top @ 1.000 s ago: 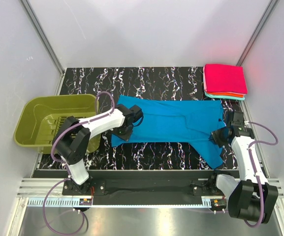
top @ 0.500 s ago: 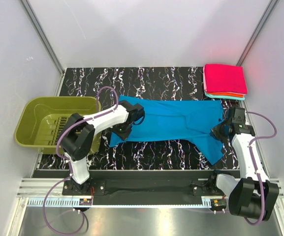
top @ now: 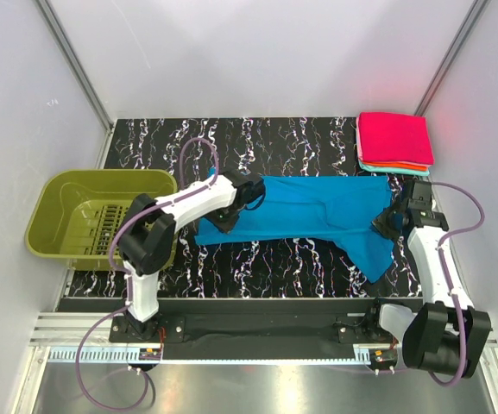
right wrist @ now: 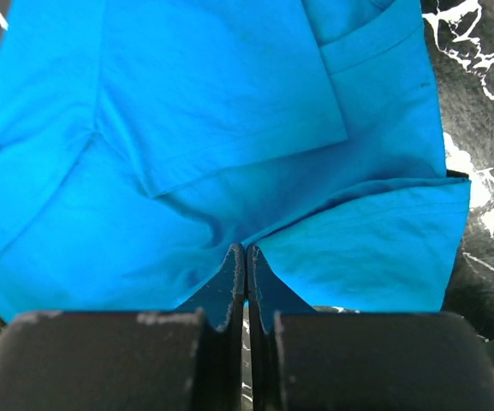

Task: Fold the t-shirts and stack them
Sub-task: Fold the tshirt

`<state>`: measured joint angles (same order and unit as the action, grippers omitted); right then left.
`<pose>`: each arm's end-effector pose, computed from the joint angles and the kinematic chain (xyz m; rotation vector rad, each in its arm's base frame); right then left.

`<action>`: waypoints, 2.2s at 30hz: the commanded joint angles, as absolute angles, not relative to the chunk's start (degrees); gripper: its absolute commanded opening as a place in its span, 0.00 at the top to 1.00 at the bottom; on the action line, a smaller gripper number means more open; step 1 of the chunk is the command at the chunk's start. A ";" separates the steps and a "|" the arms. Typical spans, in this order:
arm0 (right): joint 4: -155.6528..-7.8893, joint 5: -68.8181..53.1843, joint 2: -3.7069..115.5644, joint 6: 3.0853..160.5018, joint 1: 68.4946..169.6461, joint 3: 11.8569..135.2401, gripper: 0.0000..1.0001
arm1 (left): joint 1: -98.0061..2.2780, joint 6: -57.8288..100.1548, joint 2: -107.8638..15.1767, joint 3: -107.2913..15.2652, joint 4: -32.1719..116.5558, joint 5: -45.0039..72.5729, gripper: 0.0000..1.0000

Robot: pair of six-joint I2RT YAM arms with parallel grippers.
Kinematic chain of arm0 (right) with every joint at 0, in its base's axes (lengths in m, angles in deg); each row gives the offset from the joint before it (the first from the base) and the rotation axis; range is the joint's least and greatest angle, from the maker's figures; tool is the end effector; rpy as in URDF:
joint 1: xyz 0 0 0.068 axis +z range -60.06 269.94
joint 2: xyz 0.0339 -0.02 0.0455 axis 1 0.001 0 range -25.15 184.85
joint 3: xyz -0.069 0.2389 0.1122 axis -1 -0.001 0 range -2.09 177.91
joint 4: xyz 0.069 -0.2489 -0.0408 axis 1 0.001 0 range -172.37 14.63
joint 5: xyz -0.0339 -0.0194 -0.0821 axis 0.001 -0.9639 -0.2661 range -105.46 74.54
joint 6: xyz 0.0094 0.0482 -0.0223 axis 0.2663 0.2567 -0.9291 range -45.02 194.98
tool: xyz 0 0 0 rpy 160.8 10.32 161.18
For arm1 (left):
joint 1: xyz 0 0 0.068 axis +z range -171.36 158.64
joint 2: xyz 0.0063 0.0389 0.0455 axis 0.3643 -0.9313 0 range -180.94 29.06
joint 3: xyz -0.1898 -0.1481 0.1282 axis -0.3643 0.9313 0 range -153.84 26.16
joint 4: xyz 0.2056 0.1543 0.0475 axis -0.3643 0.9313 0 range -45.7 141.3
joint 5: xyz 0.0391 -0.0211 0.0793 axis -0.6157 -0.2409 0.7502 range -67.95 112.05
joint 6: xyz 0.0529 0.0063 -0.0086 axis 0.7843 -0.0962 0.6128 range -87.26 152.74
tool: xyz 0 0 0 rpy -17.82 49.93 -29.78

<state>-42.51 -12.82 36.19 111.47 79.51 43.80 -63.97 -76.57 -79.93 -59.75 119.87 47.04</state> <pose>0.2048 -0.0361 0.2476 0.9991 2.3481 0.2370 0.2595 -0.2182 0.2172 -1.4647 2.3089 0.3478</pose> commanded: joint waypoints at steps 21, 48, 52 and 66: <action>-47.12 -16.41 50.87 100.12 83.17 56.88 1.00 | -59.07 -67.54 -89.68 -75.09 127.00 61.59 1.00; -41.76 -30.31 61.24 95.55 86.69 66.64 1.00 | -56.87 -57.34 -100.93 -85.46 123.57 62.21 1.00; -43.16 -31.01 63.43 93.35 86.95 69.54 1.00 | -56.61 -58.93 -101.02 -85.46 124.54 63.35 1.00; -53.44 -33.83 71.88 79.47 91.70 73.94 1.00 | -55.99 -58.14 -103.48 -87.14 124.28 62.74 0.99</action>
<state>-47.36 -29.30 72.95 85.37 90.92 71.85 -57.13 -58.50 -103.34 -85.89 119.41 59.48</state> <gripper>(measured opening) 0.014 0.009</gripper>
